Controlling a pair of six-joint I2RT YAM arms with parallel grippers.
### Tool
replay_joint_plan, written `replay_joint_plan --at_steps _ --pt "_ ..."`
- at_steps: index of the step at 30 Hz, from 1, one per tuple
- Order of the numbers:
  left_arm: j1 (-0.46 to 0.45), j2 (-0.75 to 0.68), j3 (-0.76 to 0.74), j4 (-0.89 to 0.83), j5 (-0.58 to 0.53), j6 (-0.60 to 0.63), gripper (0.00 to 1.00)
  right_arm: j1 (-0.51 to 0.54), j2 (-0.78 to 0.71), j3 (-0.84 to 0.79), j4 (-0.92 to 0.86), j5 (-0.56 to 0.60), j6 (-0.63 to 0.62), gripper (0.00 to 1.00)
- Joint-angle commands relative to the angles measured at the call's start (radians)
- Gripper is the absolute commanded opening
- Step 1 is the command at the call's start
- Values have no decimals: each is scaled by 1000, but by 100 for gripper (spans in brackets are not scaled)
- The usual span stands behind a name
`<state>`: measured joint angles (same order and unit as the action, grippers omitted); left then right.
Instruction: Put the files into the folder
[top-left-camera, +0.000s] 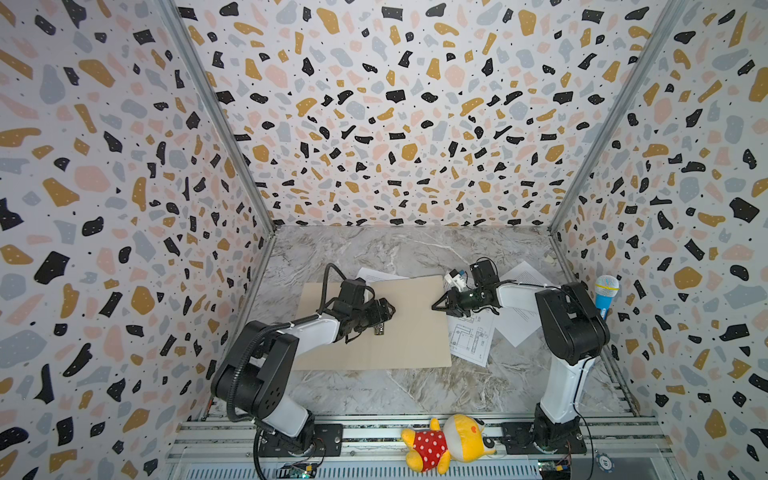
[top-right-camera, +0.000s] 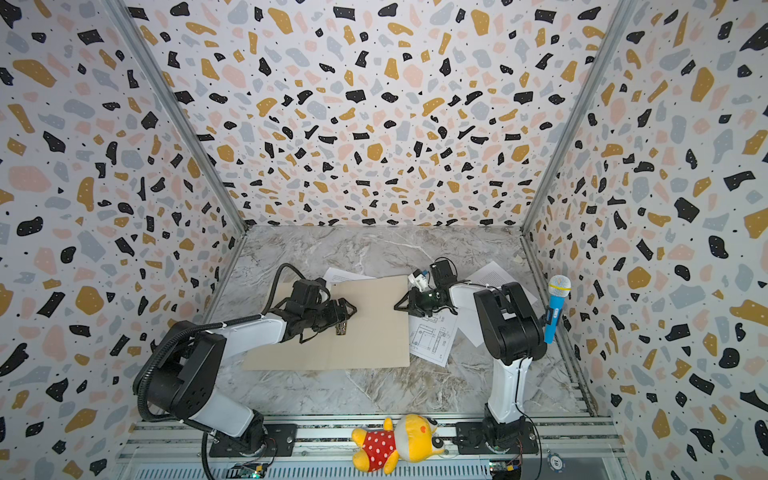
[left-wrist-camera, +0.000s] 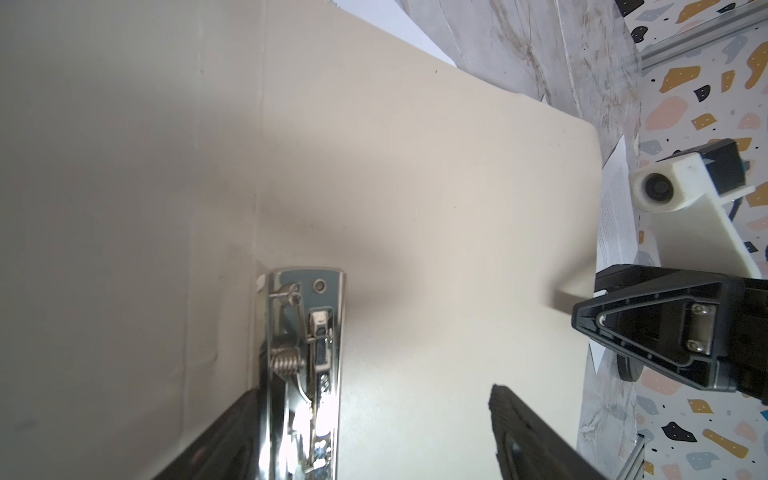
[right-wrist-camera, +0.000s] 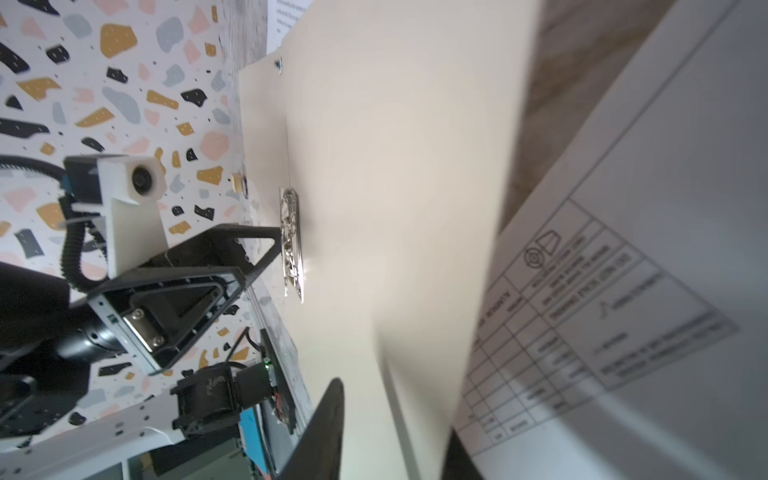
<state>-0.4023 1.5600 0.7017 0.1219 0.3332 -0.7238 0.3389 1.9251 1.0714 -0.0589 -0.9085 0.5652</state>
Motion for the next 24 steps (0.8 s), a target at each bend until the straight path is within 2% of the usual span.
replay_joint_plan --at_steps 1,5,12,17,24 --pt "-8 -15 -4 58 20 -14 85 -9 -53 5 6 -24 2 18" --pt "-9 -32 9 43 21 -9 86 -57 -75 11 -18 -19 -16 0" --pt "24 -76 81 -42 5 34 88 -170 -136 82 -178 -20 -122 0" --pt "91 -102 143 -124 14 91 89 -261 -163 158 -426 24 -296 0" --pt "143 -77 182 -191 25 161 90 -325 -244 164 -484 -33 -305 0"
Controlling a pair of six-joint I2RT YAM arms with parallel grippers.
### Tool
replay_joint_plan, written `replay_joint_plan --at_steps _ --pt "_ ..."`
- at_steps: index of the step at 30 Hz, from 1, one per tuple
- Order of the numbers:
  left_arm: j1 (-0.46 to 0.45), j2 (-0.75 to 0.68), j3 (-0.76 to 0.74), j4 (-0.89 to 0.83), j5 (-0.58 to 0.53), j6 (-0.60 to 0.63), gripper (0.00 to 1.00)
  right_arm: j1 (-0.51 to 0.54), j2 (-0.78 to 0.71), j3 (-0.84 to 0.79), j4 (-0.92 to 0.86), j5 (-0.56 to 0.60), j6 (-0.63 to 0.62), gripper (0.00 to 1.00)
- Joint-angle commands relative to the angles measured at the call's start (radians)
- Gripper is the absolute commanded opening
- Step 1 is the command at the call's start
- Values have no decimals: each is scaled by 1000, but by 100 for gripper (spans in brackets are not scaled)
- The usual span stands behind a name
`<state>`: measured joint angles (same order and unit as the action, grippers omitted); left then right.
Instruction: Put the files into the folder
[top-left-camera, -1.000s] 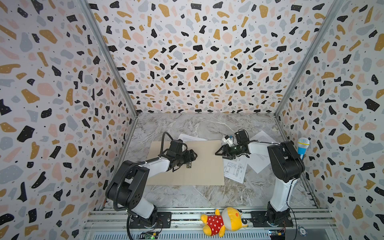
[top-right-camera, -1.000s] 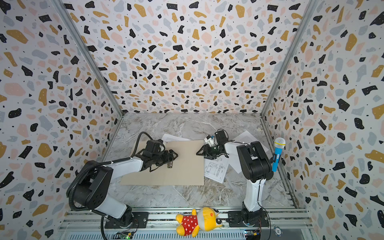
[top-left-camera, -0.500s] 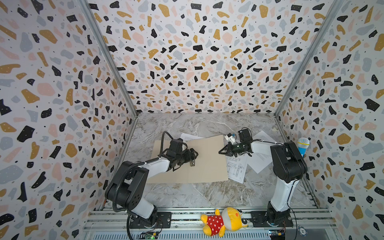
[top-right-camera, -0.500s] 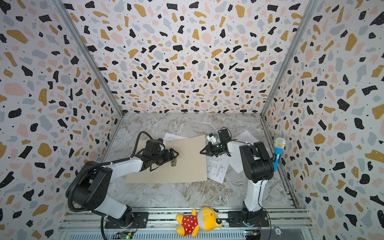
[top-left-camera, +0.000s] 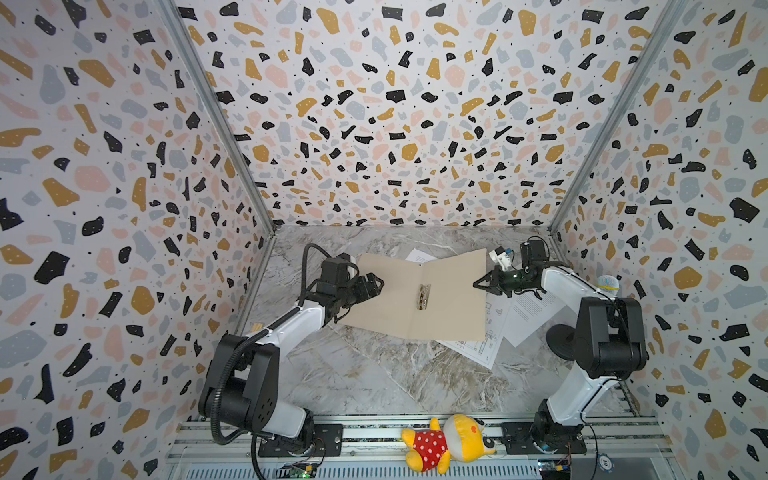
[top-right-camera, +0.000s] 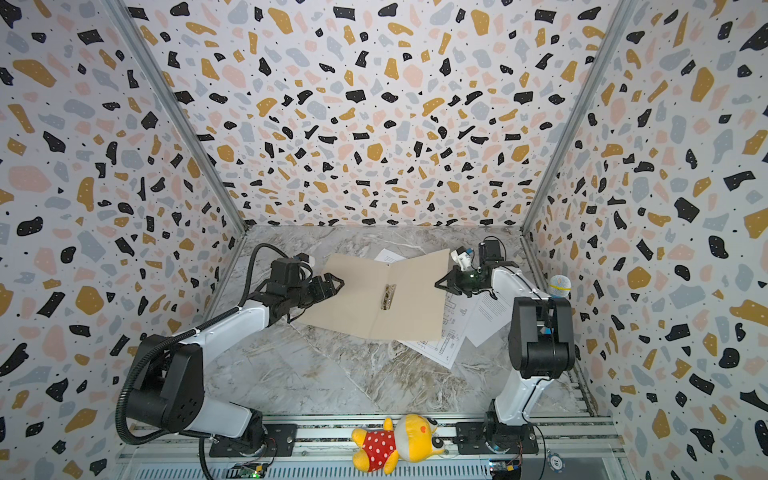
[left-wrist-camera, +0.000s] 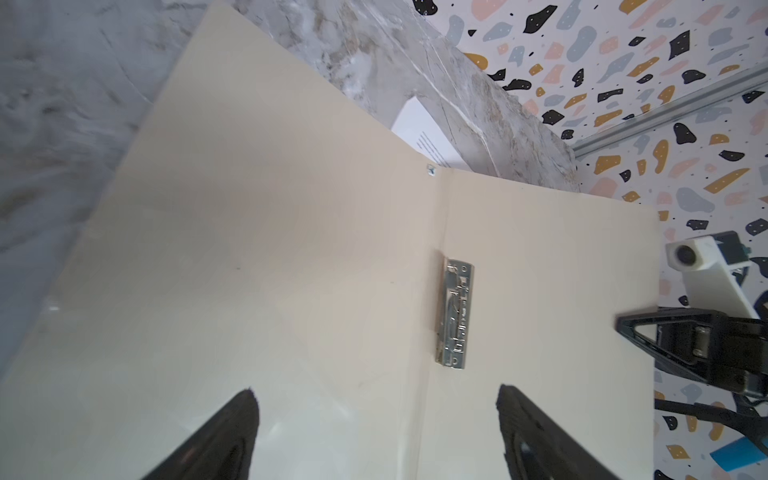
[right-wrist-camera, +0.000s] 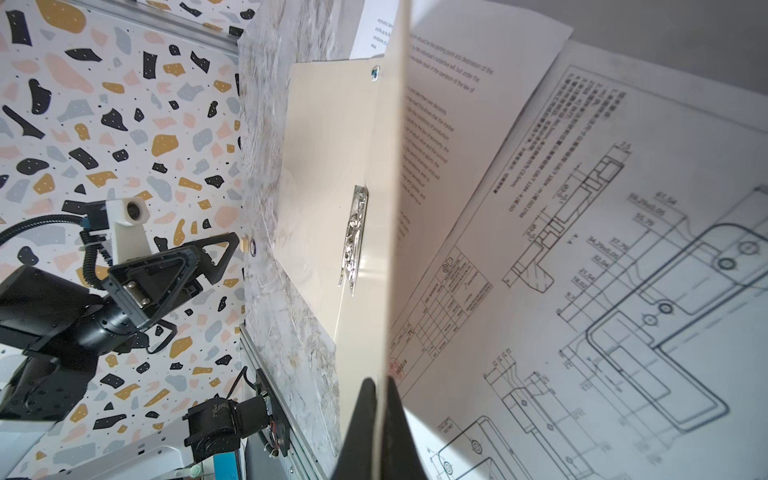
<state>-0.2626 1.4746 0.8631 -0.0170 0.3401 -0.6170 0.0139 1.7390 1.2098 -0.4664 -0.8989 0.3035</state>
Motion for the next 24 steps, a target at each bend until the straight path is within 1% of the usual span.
replay_joint_plan --at_steps 1,7,14,19,22,24 --pt "3 13 27 -57 17 64 90 2 -61 30 -86 -60 -48 0" --pt "4 47 68 -57 28 69 90 28 -91 -7 -90 -84 -45 0" --pt "2 56 78 -33 45 54 90 61 -129 -14 68 -84 85 0" --pt "2 38 65 -31 39 53 90 108 -129 56 100 -110 124 0" --pt "2 22 54 -32 34 54 90 121 -156 62 158 -125 166 0" --pt "2 15 46 -34 34 54 90 126 -161 60 157 -150 189 0"
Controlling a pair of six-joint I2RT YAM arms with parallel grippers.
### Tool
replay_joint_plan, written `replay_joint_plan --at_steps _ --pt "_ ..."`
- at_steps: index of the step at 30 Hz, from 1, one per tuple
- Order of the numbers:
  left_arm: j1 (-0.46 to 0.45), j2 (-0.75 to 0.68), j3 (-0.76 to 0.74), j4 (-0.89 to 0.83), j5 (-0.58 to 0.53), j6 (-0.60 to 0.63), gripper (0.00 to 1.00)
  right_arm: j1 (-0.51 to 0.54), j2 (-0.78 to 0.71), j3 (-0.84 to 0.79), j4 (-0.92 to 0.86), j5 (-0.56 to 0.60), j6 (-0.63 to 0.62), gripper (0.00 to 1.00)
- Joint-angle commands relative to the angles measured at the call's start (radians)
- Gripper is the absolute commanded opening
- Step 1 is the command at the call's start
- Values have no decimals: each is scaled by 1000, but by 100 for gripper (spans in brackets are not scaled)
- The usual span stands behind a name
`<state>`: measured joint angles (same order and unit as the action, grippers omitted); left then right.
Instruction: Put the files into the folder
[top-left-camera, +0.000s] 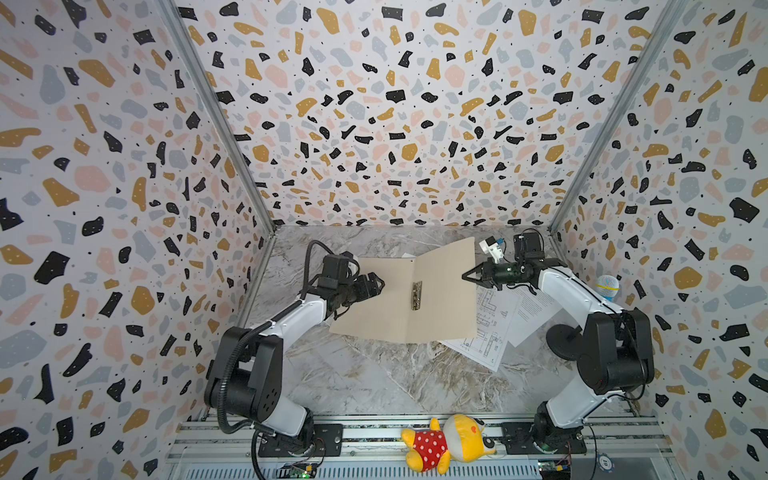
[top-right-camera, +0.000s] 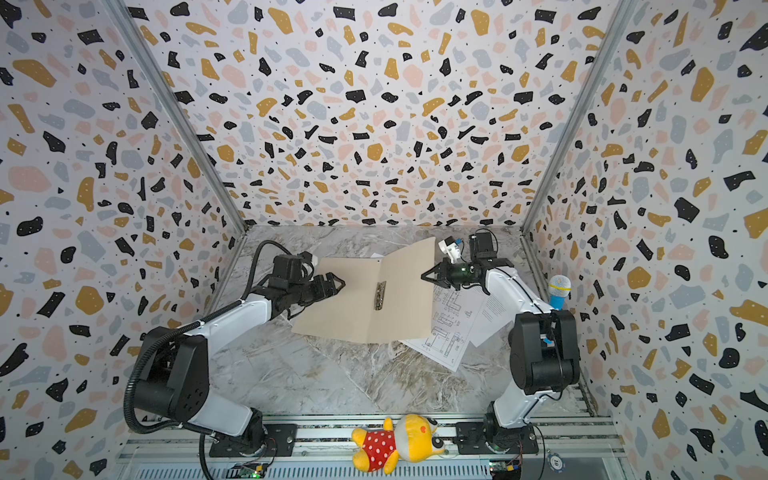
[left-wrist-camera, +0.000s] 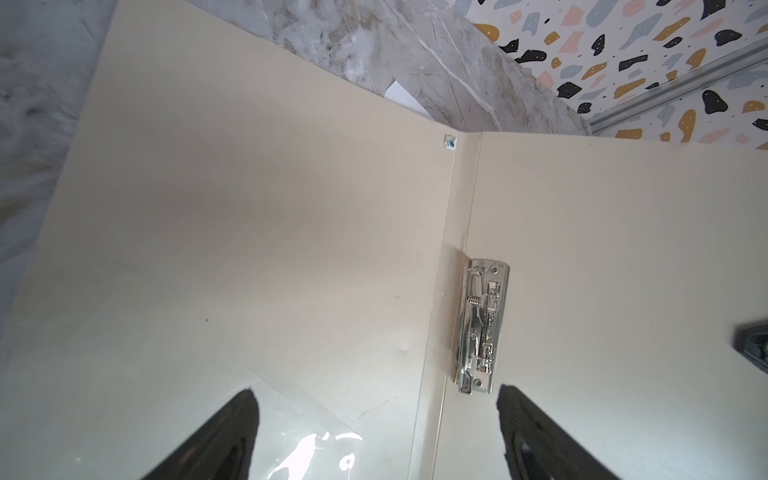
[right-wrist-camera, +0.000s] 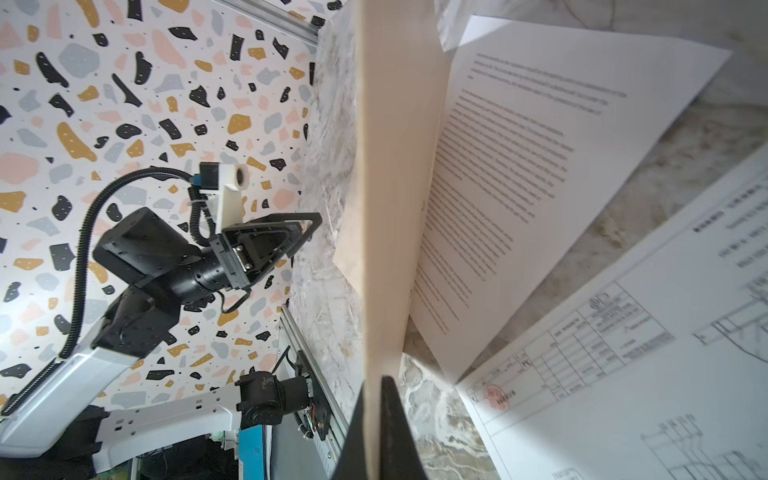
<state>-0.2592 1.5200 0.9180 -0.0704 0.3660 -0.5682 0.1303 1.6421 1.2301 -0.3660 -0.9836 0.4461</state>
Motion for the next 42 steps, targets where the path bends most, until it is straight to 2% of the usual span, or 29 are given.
replay_joint_plan --at_steps 1,5,10,16,22,26,30,31,32,33,39,42 --pt "-2 -37 -14 21 4 5 91 19 -66 35 46 -74 47 0" --pt "0 -54 -27 21 0 3 91 74 -94 -45 38 -61 53 0" --pt "0 -54 -37 21 4 7 91 139 -142 -206 183 -37 152 0" --pt "1 -41 -51 32 14 2 90 229 -97 -249 243 37 177 0" --pt "-1 -41 -73 44 17 -7 91 233 -42 -276 249 153 156 0" --pt "-5 -25 -97 72 24 -27 90 240 9 -276 220 161 119 0" --pt "-9 9 -83 75 24 -31 90 234 22 -282 187 202 72 21" --pt "-9 19 -73 76 21 -29 90 228 21 -278 180 204 65 33" --pt "-9 31 -57 75 19 -26 90 220 19 -272 173 214 56 48" --pt "-9 44 -34 67 14 -20 90 213 18 -262 160 228 43 58" --pt "-8 167 141 26 -17 16 94 161 18 -186 96 376 -5 81" --pt "-11 261 257 -21 -35 47 94 142 66 -112 49 466 -26 87"
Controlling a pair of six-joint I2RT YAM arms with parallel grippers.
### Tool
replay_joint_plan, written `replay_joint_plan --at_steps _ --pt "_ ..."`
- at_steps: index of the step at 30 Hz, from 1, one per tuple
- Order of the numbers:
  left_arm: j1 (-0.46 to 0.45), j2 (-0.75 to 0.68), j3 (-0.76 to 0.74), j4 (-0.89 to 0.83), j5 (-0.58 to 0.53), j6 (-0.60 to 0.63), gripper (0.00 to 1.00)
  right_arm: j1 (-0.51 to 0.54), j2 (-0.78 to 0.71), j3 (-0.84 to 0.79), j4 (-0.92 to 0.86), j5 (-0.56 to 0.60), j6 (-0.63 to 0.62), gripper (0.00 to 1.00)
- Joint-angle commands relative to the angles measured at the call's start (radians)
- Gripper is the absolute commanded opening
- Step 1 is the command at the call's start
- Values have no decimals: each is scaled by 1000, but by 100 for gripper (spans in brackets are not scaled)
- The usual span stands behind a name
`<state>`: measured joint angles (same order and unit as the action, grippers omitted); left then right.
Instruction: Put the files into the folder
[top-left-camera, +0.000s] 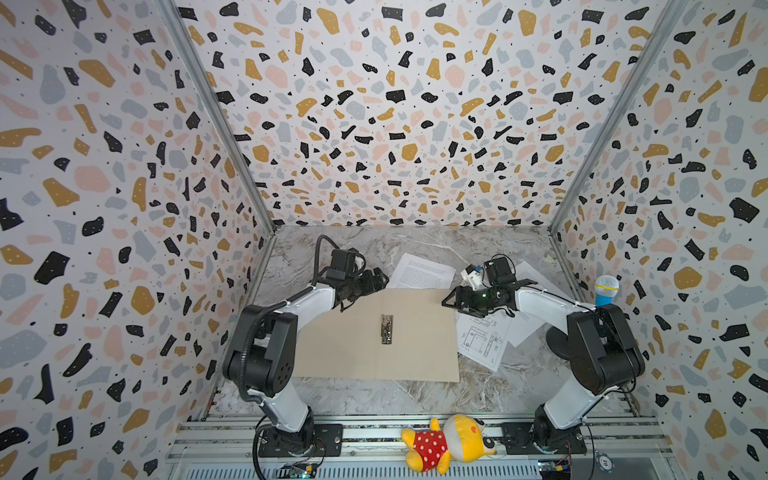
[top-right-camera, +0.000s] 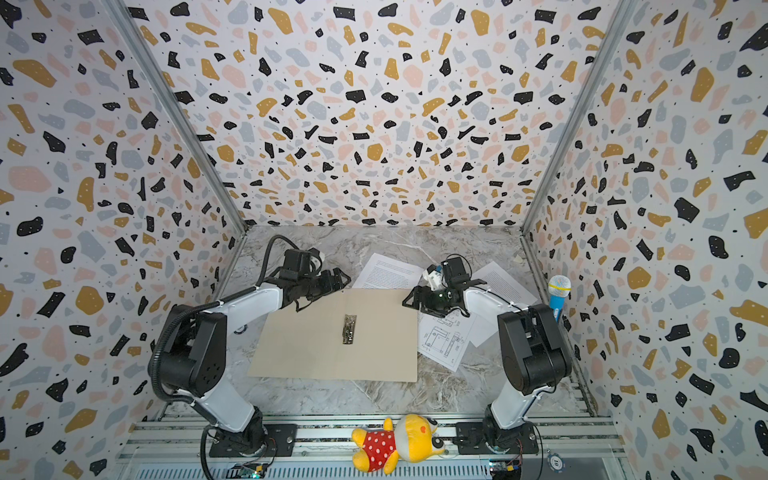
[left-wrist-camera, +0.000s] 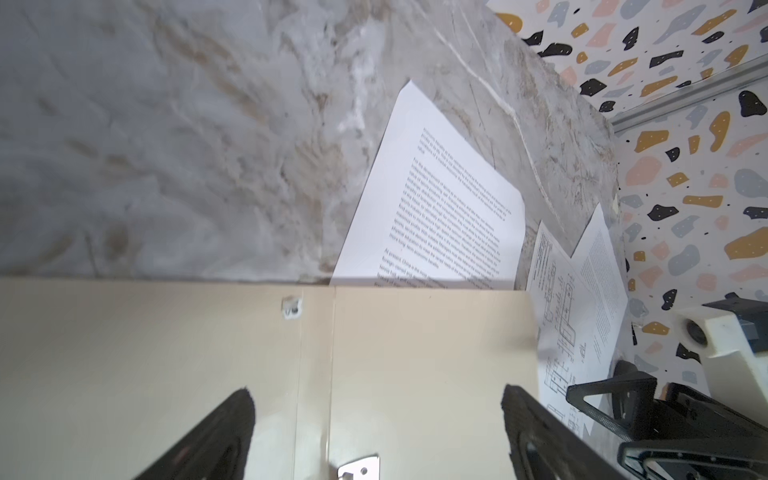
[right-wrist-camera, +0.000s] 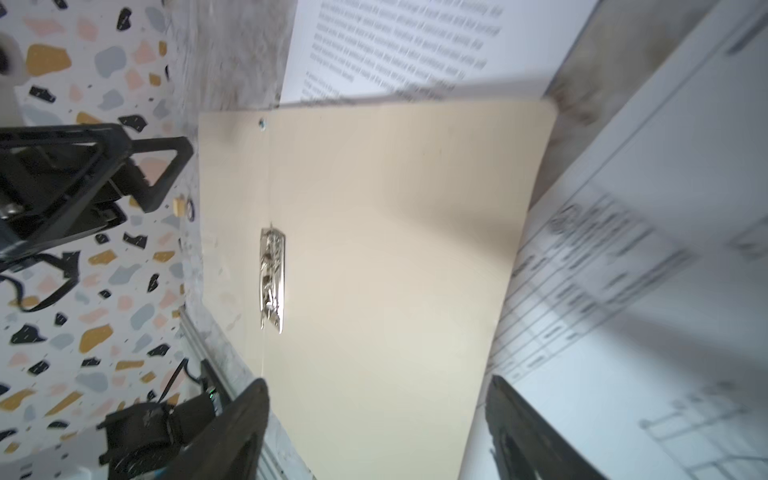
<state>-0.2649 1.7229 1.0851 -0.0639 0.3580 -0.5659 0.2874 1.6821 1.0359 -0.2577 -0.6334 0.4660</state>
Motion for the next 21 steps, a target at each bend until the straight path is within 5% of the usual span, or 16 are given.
replay_joint_plan --at_steps 1,12,21 --pt "-5 88 124 -40 -34 55 94 -17 45 101 -59 131 -50 88" --pt "-45 406 511 -129 -54 147 95 -28 296 237 156 94 40 86" --pt "-75 572 681 -177 -32 175 95 -30 360 284 227 87 64 84"
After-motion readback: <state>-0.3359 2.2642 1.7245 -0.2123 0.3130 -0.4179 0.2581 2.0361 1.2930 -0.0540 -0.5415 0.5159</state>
